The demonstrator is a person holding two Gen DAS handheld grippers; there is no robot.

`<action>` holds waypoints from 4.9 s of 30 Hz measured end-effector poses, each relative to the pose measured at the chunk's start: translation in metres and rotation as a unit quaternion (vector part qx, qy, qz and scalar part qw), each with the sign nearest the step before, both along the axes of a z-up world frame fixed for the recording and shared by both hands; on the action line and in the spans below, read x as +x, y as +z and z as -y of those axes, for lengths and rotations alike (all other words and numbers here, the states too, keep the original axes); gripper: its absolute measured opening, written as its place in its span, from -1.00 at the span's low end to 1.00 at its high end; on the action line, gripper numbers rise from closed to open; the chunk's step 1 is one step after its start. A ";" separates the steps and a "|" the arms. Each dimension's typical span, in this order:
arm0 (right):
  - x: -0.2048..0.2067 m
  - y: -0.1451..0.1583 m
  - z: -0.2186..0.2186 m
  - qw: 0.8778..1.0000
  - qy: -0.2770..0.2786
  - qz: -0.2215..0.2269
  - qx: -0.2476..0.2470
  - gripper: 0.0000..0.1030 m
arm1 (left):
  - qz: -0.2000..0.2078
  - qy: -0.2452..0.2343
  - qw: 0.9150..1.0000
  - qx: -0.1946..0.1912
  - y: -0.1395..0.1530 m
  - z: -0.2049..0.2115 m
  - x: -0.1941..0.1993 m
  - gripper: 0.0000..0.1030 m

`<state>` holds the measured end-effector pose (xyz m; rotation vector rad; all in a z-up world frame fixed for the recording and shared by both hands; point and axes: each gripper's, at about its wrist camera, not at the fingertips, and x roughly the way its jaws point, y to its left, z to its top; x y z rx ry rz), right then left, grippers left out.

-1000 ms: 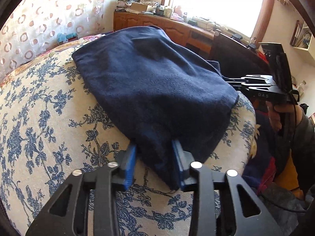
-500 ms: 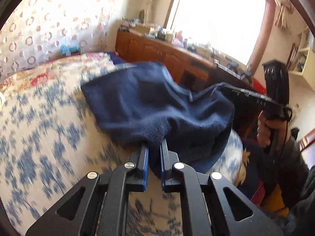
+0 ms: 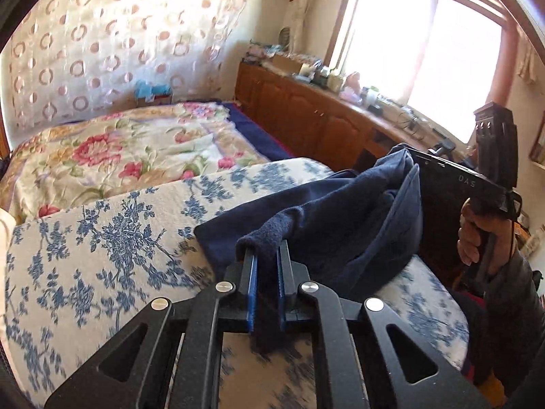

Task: Fold small clothes
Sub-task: 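Close the left gripper on the folded navy shirt edge, then grasp the shirt with the right gripper while the left gripper holds it, then lift the folded shirt with both grippers and carry it toward the patterned pillow, then lower the shirt onto the pillow and open both grippers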

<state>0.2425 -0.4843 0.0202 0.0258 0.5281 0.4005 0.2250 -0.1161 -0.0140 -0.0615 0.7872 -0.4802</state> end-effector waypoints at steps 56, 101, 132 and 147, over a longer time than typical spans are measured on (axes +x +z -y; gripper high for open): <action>0.046 0.000 -0.024 0.989 0.015 -0.145 -0.001 0.17 | -0.099 0.015 0.995 0.001 -0.058 0.001 0.074 -0.06; 0.069 0.124 -0.497 0.915 0.375 0.078 -0.129 -0.62 | 0.097 0.341 0.933 -0.059 0.057 -0.342 -0.143 -0.69; 0.109 0.039 -0.600 0.918 0.365 0.064 -0.143 0.17 | 0.021 0.391 0.917 -0.070 0.003 -0.379 -0.142 -0.64; 0.116 0.018 -0.577 0.943 0.324 0.036 -0.072 0.20 | 0.068 0.396 0.916 -0.007 0.038 -0.364 -0.163 0.00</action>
